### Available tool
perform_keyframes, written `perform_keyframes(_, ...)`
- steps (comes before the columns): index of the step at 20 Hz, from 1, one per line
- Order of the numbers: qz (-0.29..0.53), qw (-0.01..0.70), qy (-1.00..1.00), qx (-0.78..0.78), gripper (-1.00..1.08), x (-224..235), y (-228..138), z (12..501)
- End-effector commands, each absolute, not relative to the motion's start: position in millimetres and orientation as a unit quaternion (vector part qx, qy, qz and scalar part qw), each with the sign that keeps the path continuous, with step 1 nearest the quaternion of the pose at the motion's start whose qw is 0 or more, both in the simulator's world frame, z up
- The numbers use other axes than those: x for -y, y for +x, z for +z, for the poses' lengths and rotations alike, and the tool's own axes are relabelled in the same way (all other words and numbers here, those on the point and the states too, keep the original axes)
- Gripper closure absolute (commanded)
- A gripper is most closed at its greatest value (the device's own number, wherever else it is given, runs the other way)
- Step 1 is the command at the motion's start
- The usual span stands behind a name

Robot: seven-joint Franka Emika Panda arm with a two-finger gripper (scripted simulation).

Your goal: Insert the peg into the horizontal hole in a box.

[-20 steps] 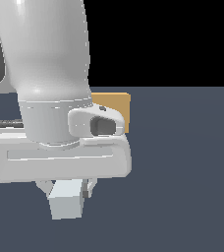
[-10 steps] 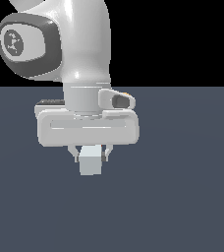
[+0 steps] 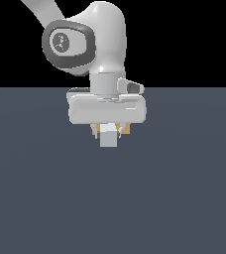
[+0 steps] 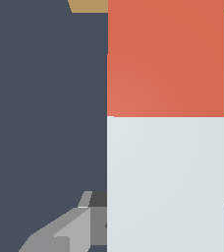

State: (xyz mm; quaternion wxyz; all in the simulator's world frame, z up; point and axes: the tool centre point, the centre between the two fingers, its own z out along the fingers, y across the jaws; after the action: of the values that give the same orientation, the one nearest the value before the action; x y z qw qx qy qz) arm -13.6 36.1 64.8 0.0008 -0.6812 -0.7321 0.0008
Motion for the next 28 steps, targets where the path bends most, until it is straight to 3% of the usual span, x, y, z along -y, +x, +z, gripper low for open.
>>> perform_keyframes(1, 0.0, 0.0, -0.682, 0.731, 1.08, -48.5, -7.3, 69.4)
perform_keyframes(28, 0.0, 0.0, -0.681, 0.732, 1.08, -80.0, 0.8, 73.5)
